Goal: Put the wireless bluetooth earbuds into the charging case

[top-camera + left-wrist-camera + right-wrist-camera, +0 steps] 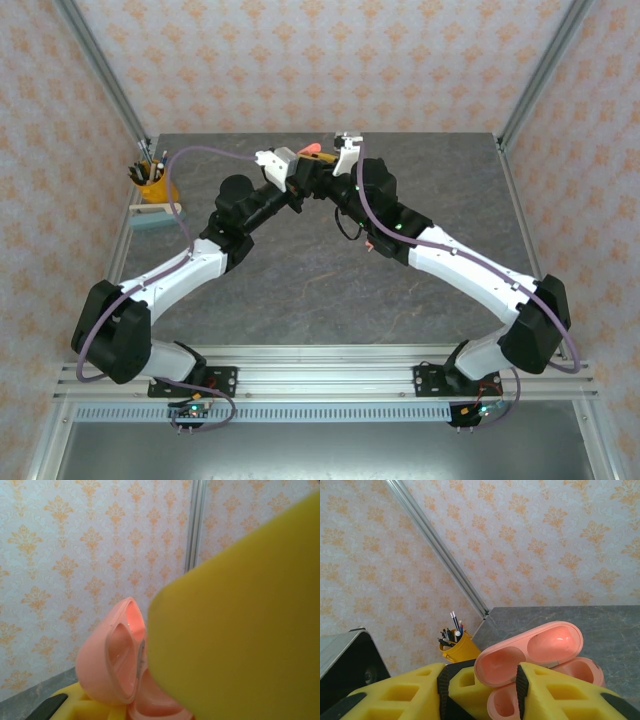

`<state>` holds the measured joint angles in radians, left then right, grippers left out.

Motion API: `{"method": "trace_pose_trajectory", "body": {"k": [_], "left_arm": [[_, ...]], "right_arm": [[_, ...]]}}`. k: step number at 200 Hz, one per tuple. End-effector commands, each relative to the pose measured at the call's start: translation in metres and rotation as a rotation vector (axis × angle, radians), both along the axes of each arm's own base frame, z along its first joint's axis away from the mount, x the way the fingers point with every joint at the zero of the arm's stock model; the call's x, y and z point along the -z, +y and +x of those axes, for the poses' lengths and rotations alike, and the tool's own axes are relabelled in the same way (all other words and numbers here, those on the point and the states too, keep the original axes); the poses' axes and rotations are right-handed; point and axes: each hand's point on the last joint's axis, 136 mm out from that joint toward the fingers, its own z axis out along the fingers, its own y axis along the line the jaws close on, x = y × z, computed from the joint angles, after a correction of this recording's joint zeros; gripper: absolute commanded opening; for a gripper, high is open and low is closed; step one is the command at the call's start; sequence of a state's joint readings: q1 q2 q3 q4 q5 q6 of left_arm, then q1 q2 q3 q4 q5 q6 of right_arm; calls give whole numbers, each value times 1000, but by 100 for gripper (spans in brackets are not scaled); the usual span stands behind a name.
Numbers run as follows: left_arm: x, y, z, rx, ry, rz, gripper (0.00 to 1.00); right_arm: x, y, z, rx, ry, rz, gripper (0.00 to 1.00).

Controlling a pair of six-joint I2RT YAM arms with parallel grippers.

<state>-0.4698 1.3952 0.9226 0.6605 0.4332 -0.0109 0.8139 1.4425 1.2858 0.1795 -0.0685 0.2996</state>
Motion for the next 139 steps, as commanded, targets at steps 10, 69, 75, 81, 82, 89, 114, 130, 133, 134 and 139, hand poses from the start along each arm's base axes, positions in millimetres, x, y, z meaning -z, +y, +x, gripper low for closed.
{"method": "trace_pose_trajectory", "body": {"k": [10, 69, 75, 81, 82, 89, 114, 130, 133, 134, 139], "left_arm": [[-39, 7, -7, -20, -109, -72, 0], [-15, 10, -2, -58, -67, -41, 0], [-10, 13, 0, -76, -58, -39, 0], [-6, 16, 1, -93, -53, -36, 0], [-5, 16, 1, -95, -52, -35, 0], [0, 19, 2, -114, -46, -31, 0], [9, 25, 2, -144, -36, -14, 0], [11, 28, 0, -152, -35, 12, 0], [11, 28, -1, -153, -35, 16, 0], [11, 28, -1, -153, -35, 17, 0], [11, 28, -2, -155, -34, 21, 0]], "right_arm": [[22, -2, -4, 2, 92, -40, 42], [4, -28, -2, 20, 132, 62, 49], [3, -34, -2, 31, 137, 74, 50], [4, -41, -2, 46, 149, 80, 52], [4, -42, -2, 49, 151, 81, 52], [7, -49, -3, 66, 169, 78, 54], [38, -73, -6, 127, 258, -2, 60], [74, -87, -7, 163, 352, -81, 61], [82, -91, -7, 175, 374, -96, 61], [85, -92, -7, 179, 382, -101, 61], [97, -96, -7, 192, 416, -119, 62]]}}
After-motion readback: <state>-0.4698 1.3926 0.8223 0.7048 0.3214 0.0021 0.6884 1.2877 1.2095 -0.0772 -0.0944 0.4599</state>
